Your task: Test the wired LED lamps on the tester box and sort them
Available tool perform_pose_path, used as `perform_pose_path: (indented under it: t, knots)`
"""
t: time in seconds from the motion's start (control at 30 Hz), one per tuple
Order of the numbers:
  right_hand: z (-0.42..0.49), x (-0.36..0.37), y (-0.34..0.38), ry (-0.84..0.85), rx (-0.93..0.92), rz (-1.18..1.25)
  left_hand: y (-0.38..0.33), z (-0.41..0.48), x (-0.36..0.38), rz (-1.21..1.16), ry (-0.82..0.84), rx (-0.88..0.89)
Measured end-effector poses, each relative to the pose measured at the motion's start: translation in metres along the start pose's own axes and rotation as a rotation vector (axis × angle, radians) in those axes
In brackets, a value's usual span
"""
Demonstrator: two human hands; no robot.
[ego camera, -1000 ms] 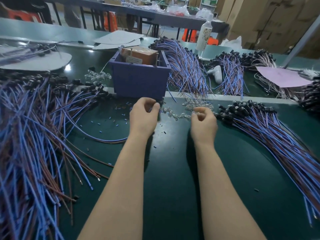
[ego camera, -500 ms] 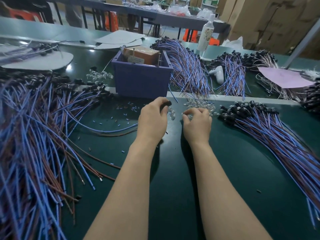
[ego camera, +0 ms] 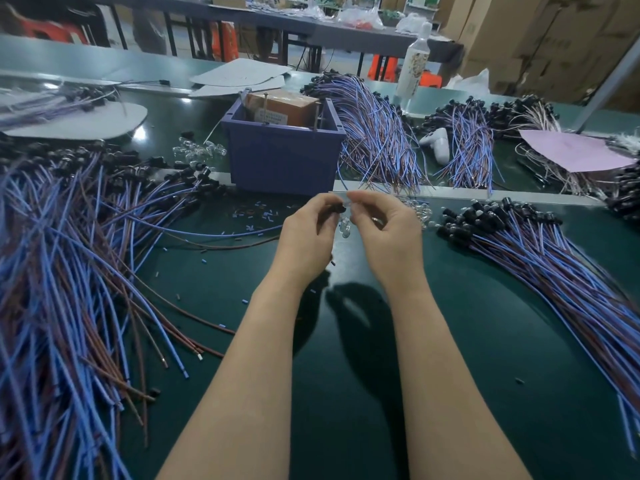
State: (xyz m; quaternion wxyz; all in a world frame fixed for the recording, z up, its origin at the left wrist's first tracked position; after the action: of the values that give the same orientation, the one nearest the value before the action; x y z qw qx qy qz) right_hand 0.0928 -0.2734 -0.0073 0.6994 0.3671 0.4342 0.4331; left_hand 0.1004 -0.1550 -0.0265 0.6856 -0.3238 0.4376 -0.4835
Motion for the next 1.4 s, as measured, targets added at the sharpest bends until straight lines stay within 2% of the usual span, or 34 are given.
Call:
perform_pose_path:
  t: [0.2, 0.5, 0.67, 0.77, 0.93, 1.1, 1.4]
  knots:
    - [-0.002, -0.004, 0.004, -0.078, -0.092, -0.166, -0.002, 0.0, 0.001, 0.043, 0.028, 0.027]
    - [0.002, -0.013, 0.0, 0.0, -0.078, -0.245, -0.01, 0.0, 0.002, 0.192, 0.094, 0.123]
    - [0.005, -0.018, -0.006, 0.077, -0.039, -0.236, -0.008, -0.001, 0.002, 0.213, 0.144, 0.058]
    - [0.005, -0.018, -0.008, 0.094, 0.03, -0.112, -0.012, -0.003, 0.001, 0.209, 0.173, 0.052]
    - [0.002, -0.016, -0.016, 0.093, 0.239, 0.372, -0.012, -0.002, -0.001, 0.192, 0.161, -0.009]
    - [0.0, -0.009, -0.024, 0.059, 0.37, 0.61, -0.01, -0.004, 0.001, 0.06, 0.162, -0.048]
    - [-0.005, 0.007, -0.03, 0.076, 0.507, 0.743, -0.006, -0.004, 0.003, 0.176, 0.166, -0.014]
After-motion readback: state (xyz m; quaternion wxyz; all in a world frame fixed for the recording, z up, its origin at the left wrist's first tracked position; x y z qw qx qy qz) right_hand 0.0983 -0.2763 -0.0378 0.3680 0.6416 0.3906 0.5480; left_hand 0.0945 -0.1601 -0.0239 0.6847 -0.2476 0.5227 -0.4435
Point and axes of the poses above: each hand's wrist, its own z-axis towards the middle knuckle, its own x-axis out of the palm, y = z × x, the point moved 4 cm from there along z, towards the middle knuckle, and after that the axes turned 5 degrees about x, right-handed, at the moved point
